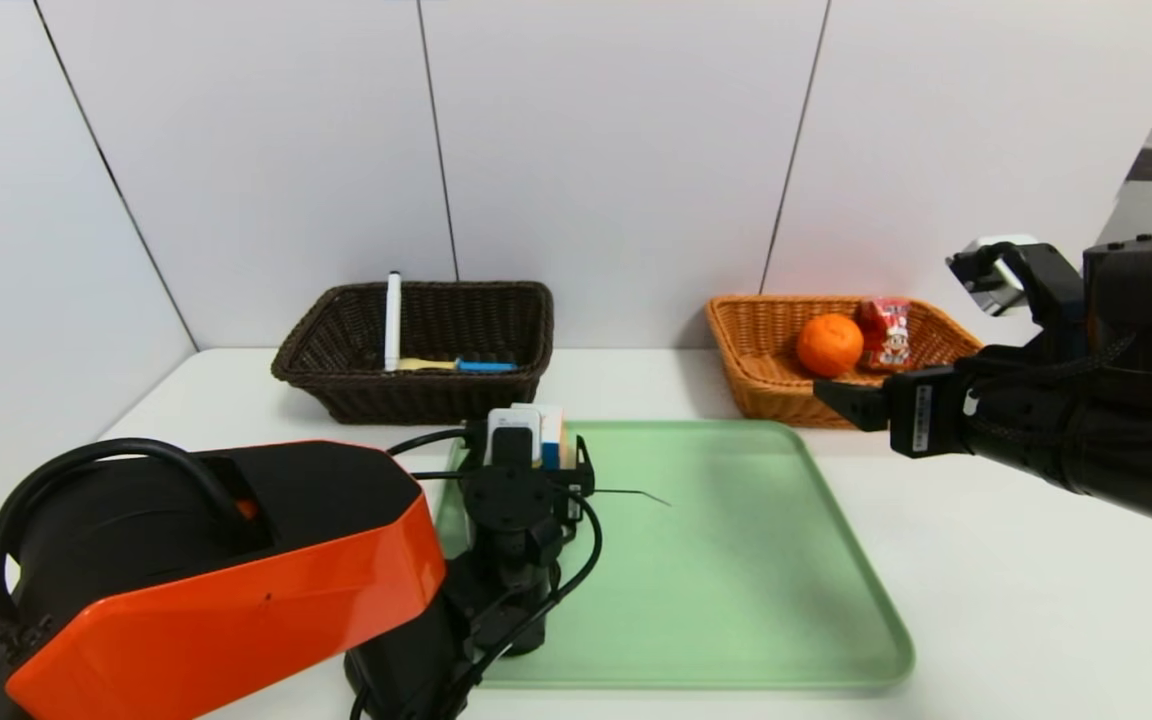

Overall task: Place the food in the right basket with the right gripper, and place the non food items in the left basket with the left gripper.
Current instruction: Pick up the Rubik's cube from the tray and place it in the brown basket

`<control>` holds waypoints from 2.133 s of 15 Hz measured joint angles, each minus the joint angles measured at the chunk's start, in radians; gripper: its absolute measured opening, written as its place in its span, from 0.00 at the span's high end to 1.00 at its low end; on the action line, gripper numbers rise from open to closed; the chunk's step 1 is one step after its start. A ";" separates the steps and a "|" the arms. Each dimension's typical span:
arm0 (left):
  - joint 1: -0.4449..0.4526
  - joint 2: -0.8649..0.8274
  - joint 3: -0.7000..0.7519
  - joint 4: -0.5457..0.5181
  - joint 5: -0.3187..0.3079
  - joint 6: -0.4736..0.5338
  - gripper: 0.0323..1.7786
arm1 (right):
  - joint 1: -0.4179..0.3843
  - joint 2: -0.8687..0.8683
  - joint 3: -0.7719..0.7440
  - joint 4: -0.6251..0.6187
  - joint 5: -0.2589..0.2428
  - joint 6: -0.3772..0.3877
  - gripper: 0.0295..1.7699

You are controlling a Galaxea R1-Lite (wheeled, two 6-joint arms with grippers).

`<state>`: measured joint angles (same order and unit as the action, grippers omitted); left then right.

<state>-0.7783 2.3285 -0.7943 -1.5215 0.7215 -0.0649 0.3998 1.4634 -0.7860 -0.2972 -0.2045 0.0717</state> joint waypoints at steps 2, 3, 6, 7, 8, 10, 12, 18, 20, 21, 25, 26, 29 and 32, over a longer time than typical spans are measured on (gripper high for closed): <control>0.001 0.003 -0.005 0.000 -0.001 0.000 0.05 | 0.000 0.000 0.000 0.001 0.000 0.000 0.03; 0.001 0.004 -0.009 0.000 -0.001 0.001 0.05 | 0.000 0.000 0.001 0.001 0.000 0.000 0.03; 0.002 0.005 -0.014 0.000 -0.002 0.001 0.05 | 0.000 0.000 0.007 0.001 0.000 0.000 0.03; 0.002 0.006 -0.016 0.000 -0.002 0.001 0.05 | 0.000 0.000 0.011 0.000 0.000 -0.001 0.03; 0.003 0.007 -0.016 0.000 -0.002 0.001 0.05 | 0.000 -0.001 0.014 0.000 0.000 -0.002 0.03; 0.008 0.009 -0.018 0.000 -0.002 0.001 0.05 | 0.000 -0.002 0.016 0.000 0.000 -0.002 0.03; 0.009 0.010 -0.021 0.000 -0.002 0.001 0.11 | 0.000 -0.003 0.017 0.000 0.000 -0.002 0.03; 0.010 0.009 -0.026 0.000 -0.001 -0.002 0.46 | 0.000 -0.007 0.018 0.000 0.000 -0.002 0.03; 0.010 0.007 -0.026 0.001 0.000 -0.004 0.46 | 0.000 -0.012 0.020 0.000 0.000 -0.001 0.03; 0.010 0.006 -0.026 0.001 0.000 -0.005 0.46 | 0.000 -0.013 0.021 0.000 0.000 0.000 0.03; -0.037 -0.029 -0.002 0.001 -0.011 -0.003 0.46 | 0.000 -0.016 0.025 0.000 0.000 -0.006 0.03; -0.065 -0.049 0.021 0.001 -0.024 0.005 0.46 | 0.000 -0.016 0.025 0.000 0.000 -0.014 0.03; -0.112 -0.143 0.076 0.001 -0.054 0.063 0.46 | 0.000 -0.016 0.024 0.000 0.000 -0.019 0.03; -0.111 -0.284 0.089 0.007 -0.104 0.180 0.46 | 0.000 -0.017 0.026 0.000 0.000 -0.018 0.03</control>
<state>-0.8889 2.0449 -0.7055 -1.5149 0.6170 0.1153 0.3998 1.4462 -0.7596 -0.2968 -0.2045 0.0534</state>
